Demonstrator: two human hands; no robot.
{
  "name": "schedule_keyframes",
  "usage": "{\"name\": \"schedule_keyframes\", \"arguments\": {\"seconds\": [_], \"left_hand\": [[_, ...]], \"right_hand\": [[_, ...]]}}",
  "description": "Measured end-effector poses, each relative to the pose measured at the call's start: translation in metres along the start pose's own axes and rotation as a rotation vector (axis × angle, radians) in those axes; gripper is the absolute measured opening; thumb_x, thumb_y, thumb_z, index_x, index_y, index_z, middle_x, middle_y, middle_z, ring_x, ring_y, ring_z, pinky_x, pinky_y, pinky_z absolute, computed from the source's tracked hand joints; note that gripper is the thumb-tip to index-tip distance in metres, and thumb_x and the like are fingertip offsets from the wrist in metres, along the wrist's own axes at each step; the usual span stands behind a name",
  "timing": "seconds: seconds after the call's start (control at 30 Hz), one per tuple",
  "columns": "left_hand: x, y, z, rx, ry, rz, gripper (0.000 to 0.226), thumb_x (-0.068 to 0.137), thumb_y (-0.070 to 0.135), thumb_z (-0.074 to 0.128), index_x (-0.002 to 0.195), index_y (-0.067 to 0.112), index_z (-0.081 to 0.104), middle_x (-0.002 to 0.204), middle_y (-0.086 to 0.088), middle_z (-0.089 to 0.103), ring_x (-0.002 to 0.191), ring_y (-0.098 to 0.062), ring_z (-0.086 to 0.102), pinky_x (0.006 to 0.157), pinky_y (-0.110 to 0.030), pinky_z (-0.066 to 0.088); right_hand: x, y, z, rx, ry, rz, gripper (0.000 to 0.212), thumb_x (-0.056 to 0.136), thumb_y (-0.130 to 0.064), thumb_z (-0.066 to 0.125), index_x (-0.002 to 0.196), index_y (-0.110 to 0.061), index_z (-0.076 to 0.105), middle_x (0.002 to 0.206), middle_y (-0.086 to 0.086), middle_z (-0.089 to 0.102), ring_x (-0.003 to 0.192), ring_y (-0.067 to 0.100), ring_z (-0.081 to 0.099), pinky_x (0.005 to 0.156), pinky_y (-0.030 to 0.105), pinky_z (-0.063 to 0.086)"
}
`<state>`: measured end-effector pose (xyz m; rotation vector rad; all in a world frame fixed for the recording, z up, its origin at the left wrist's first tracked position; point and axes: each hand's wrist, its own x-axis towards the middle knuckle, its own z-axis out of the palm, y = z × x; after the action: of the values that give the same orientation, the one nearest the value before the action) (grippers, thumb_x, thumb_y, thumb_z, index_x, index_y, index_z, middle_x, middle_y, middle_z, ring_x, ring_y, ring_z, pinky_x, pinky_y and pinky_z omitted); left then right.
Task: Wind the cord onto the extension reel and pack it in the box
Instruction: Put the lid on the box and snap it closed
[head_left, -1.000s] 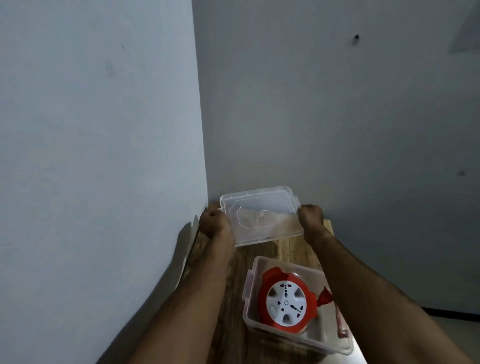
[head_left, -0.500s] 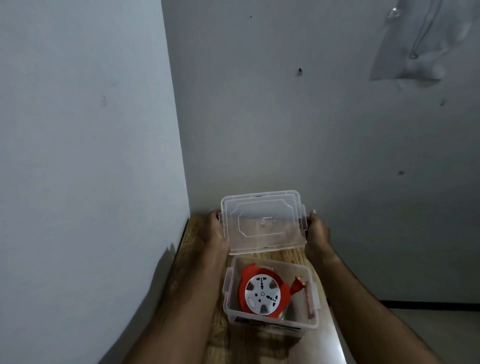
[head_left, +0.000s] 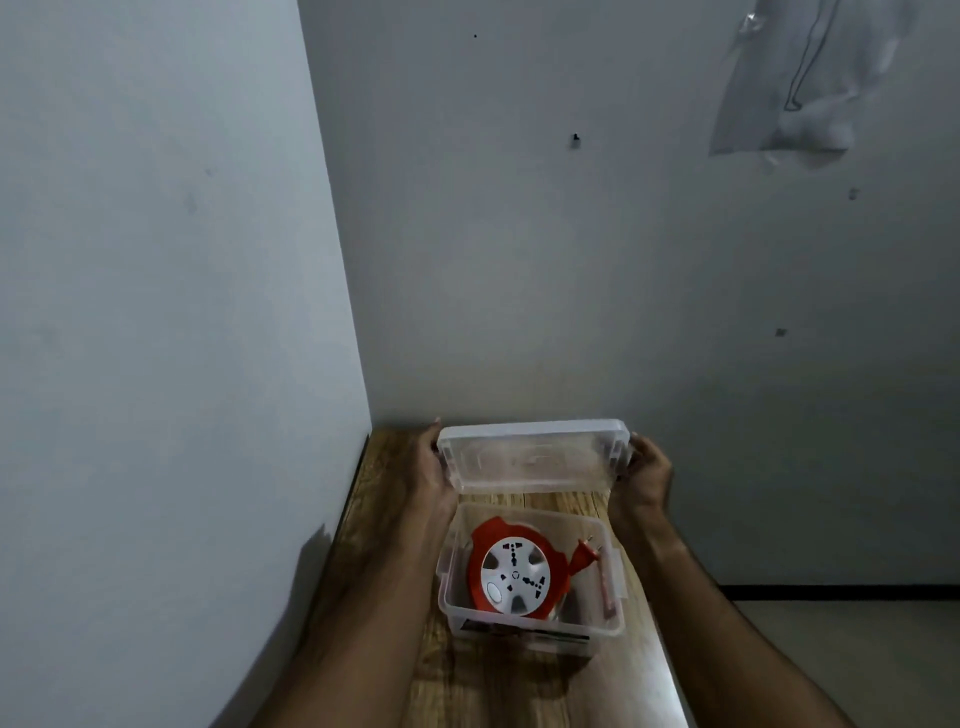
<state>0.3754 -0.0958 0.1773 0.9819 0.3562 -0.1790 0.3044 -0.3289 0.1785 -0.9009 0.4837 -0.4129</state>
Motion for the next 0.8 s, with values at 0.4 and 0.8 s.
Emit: {"name": "schedule_keyframes", "arguments": {"seconds": [0.4, 0.8], "left_hand": [[-0.012, -0.025, -0.033, 0.217, -0.221, 0.164, 0.058, 0.082, -0.027, 0.047, 0.136, -0.006, 0.055, 0.133, -0.015, 0.064, 0.122, -0.029, 0.062, 0.092, -0.034, 0.058], [-0.007, -0.046, -0.067, 0.421, -0.378, 0.223, 0.065, 0.068, -0.012, 0.063, 0.13, 0.006, 0.062, 0.14, -0.013, 0.06, 0.131, -0.021, 0.058, 0.088, -0.027, 0.058]], "right_hand": [[-0.012, 0.019, -0.053, -0.228, -0.217, -0.135, 0.038, 0.086, -0.011, 0.048, 0.115, -0.006, 0.071, 0.126, 0.014, 0.071, 0.124, 0.026, 0.061, 0.093, 0.04, 0.049], [-0.011, 0.031, -0.077, -0.422, -0.403, -0.137, 0.067, 0.064, -0.002, 0.055, 0.129, -0.01, 0.068, 0.136, 0.005, 0.066, 0.125, 0.024, 0.06, 0.086, 0.031, 0.058]]}}
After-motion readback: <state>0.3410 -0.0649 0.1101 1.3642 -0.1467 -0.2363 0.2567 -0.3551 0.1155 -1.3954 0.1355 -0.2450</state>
